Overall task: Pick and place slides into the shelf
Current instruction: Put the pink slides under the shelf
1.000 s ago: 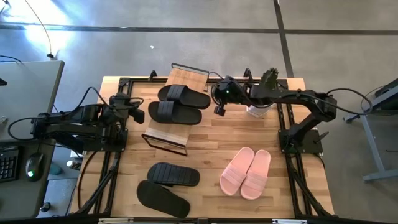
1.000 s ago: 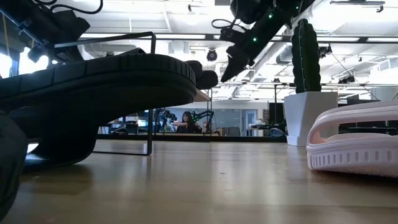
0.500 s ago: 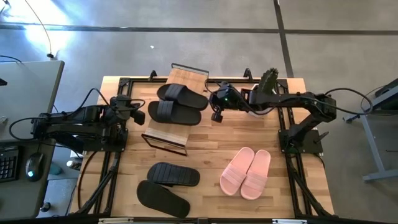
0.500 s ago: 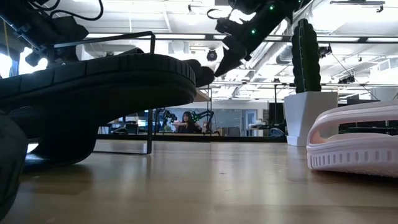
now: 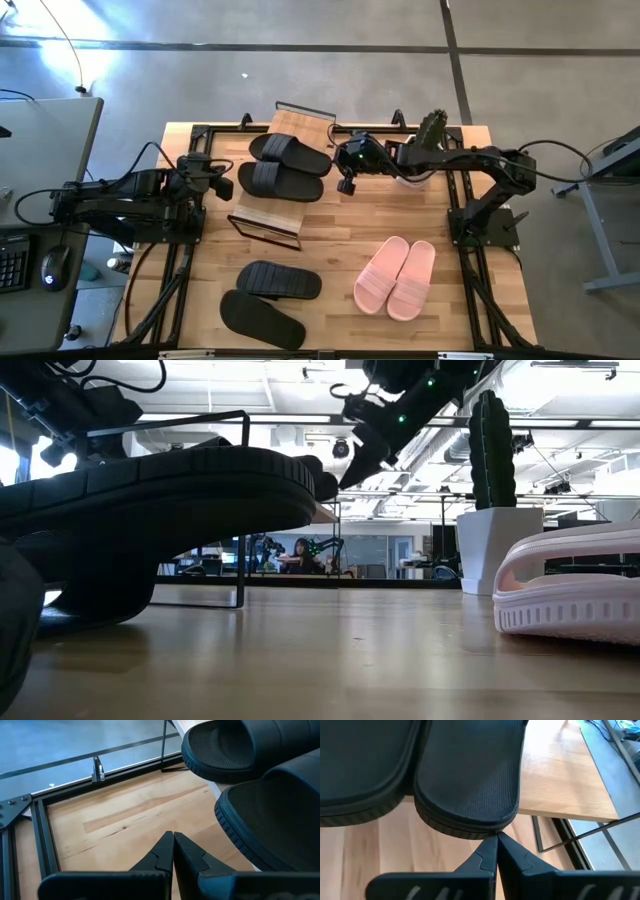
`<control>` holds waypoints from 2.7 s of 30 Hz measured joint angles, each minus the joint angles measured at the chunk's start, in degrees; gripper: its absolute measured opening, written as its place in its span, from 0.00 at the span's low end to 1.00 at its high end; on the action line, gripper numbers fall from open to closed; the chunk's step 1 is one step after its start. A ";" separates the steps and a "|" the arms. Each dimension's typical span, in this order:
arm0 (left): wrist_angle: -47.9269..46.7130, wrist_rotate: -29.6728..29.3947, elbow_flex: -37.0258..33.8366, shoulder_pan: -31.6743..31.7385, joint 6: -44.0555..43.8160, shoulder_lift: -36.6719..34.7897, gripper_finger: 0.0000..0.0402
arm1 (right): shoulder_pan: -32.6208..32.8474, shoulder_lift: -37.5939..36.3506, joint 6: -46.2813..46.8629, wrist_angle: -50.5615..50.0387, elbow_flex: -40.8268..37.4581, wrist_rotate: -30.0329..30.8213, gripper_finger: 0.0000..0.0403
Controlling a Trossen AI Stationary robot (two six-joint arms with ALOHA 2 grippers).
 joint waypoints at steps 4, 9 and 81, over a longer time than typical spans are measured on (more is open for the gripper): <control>0.01 -0.02 0.00 0.01 0.00 -0.01 0.00 | 0.00 0.32 -0.18 0.25 0.00 1.61 0.00; -0.01 -0.02 0.00 0.00 0.00 0.01 0.00 | 0.00 0.24 0.02 0.02 -0.01 2.23 0.00; 1.70 15.00 -0.02 -0.03 3.02 -0.01 0.00 | 40.13 -21.45 81.88 13.99 -40.39 -19.27 0.35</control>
